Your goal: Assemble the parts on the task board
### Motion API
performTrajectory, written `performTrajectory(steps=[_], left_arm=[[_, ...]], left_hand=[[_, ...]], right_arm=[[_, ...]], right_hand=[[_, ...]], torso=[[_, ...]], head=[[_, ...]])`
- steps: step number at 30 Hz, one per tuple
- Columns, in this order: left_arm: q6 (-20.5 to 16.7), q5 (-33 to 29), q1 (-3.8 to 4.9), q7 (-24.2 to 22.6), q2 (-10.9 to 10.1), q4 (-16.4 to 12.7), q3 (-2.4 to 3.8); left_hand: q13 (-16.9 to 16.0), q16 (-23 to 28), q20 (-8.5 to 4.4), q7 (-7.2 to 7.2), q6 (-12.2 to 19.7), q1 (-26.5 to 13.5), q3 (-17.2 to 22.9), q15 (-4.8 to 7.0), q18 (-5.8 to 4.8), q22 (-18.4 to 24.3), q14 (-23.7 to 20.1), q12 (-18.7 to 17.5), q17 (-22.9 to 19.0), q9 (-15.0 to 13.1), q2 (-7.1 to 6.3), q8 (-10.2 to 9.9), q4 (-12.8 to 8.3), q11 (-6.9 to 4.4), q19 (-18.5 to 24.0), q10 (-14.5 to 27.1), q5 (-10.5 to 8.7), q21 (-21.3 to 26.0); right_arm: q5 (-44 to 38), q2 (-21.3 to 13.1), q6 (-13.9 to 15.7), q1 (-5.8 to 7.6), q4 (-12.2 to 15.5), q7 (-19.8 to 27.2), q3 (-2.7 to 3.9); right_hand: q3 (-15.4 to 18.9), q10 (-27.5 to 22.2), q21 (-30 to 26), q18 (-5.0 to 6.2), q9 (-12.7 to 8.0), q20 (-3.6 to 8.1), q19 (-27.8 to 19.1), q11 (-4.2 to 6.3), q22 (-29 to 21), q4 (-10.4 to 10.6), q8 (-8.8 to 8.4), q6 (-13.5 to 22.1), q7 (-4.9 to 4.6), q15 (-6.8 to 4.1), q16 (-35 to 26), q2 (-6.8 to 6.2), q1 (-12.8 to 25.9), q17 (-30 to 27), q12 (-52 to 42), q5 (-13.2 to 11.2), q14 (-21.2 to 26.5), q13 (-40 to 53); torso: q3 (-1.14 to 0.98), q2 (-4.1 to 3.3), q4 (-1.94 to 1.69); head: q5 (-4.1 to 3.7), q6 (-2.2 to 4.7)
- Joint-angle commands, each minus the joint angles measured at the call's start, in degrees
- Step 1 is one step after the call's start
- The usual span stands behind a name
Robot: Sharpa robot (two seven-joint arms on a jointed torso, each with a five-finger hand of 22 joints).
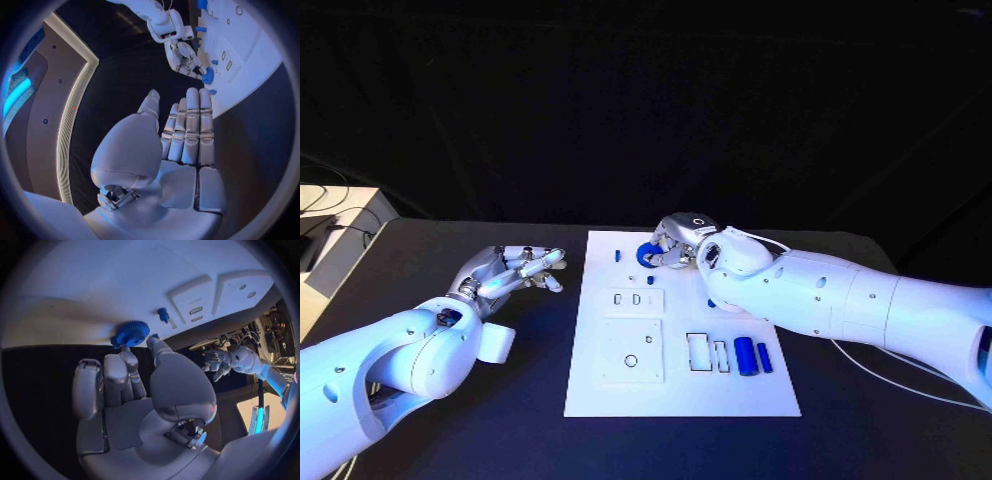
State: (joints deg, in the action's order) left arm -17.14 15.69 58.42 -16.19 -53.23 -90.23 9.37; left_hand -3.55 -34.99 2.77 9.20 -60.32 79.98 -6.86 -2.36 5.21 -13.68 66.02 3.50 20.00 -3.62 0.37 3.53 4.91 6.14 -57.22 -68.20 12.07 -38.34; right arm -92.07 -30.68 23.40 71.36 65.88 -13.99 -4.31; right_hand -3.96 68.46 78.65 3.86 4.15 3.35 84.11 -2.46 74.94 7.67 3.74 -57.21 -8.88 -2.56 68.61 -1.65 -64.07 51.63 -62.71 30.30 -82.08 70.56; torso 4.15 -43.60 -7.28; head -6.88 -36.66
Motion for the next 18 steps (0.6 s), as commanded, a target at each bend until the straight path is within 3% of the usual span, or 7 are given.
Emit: performTrajectory(steps=[1,13,18], left_arm=[[0.7,0.18,-0.01,-0.12,0.04,-0.09,0.03],[0.63,0.17,-0.01,0.03,0.0,-0.11,0.03],[0.64,0.17,-0.01,0.02,-0.03,-0.11,0.03]], left_hand=[[0.0,0.3,0.17,0.02,0.39,-0.3,-0.07,-0.24,0.75,0.07,-0.09,0.25,-0.06,-0.06,0.09,0.2,0.26,-0.01,0.12,0.52,-0.31,-0.2],[-0.01,0.31,0.19,0.04,0.43,-0.2,-0.13,-0.26,0.77,0.15,-0.09,0.26,-0.07,-0.06,0.15,0.22,0.47,0.02,0.09,0.61,-0.3,-0.17],[-0.01,0.31,0.19,0.04,0.43,-0.2,-0.13,-0.26,0.77,0.15,-0.09,0.26,-0.07,-0.06,0.15,0.22,0.47,0.02,0.09,0.61,-0.3,-0.17]], right_arm=[[0.54,-0.22,-2.46,-0.1,0.01,0.54,-0.06],[0.87,-0.65,-3.54,-0.15,-0.06,0.53,-0.07],[0.69,-1.26,-1.81,-0.19,0.17,0.57,-0.08]], right_hand=[[0.01,-0.25,0.26,-0.52,0.06,-0.34,5.06,0.13,11.86,0.32,-0.02,-0.01,0.29,0.34,-0.19,-0.23,0.5,0.08,-0.3,0.18,0.04,0.11],[0.09,-0.06,0.39,-0.55,0.08,-0.28,5.07,0.21,11.89,0.49,-0.04,-0.44,0.43,0.26,-0.21,-0.47,0.38,0.05,-0.56,0.08,0.03,0.21],[-0.03,-0.02,0.33,-0.53,0.05,-0.29,5.06,0.21,11.86,0.35,-0.04,-0.39,0.4,0.27,-0.25,-0.39,0.08,0.0,-0.66,0.36,0.04,0.27]], torso=[[0.01,0.01,0.08],[-0.01,0.0,0.03],[0.02,0.02,-0.01]], head=[[0.02,-0.03],[-0.05,-0.01],[-0.08,0.05]])
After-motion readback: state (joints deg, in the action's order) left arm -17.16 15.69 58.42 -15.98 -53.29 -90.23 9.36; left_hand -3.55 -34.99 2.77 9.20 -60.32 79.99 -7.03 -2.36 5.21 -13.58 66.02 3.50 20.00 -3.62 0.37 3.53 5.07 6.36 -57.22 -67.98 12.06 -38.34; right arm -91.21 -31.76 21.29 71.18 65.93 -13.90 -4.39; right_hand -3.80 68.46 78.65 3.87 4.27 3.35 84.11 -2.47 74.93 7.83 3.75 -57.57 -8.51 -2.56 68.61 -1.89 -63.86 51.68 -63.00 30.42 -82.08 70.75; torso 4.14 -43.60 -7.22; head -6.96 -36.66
